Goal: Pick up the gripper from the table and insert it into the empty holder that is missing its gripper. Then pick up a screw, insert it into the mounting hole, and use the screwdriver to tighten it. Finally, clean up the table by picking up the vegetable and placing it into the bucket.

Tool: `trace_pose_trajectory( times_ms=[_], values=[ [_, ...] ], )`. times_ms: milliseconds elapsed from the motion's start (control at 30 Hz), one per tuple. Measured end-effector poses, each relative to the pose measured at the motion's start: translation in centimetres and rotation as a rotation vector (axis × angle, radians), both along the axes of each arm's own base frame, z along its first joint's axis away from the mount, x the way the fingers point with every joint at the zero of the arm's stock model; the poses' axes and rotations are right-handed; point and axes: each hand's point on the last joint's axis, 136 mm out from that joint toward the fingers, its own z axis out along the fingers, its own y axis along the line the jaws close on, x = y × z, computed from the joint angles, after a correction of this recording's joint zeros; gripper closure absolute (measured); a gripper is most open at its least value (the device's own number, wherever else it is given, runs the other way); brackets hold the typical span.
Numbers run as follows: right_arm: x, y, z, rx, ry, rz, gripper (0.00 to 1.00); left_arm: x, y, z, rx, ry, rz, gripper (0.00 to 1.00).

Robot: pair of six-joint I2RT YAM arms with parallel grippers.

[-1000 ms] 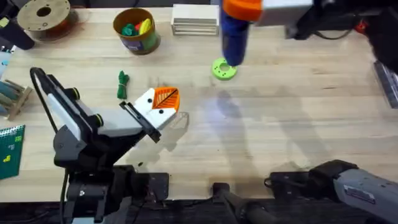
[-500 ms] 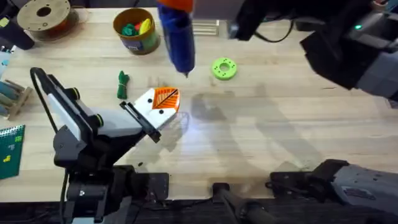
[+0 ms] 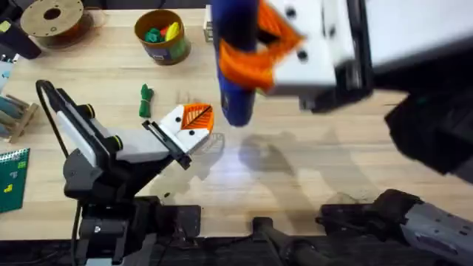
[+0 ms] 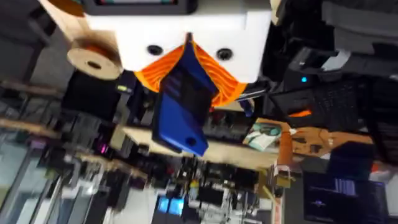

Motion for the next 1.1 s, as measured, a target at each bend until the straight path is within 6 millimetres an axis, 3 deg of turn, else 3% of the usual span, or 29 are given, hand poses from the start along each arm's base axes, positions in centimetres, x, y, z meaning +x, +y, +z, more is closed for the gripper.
trace_pose_trajectory(
  times_ms=[100,300,633,833,867,1100],
  values=[
    [-0.8,0.0,-0.9,0.006,-0.005,0.016,0.994,0.0,0.0,0.0,0.0,0.0,0.0,0.988],
    [-0.7,1.6,-1.5,-0.01,0.021,0.047,0.994,0.0,0.0,0.0,0.0,0.0,0.0,0.988],
    [1.9,5.1,1.2,0.025,-0.003,0.041,0.994,0.0,0.0,0.0,0.0,0.0,0.0,0.988],
    [1.8,7.6,-0.1,0.016,0.008,0.087,0.994,0.0,0.0,0.0,0.0,0.0,0.0,0.988],
    [2.1,9.0,-0.6,0.006,0.02,0.108,0.994,0.0,0.0,0.0,0.0,0.0,0.0,0.988],
    [2.5,9.5,-0.8,0.013,0.012,0.109,0.994,0.0,0.0,0.0,0.0,0.0,0.0,0.988]
  ],
)
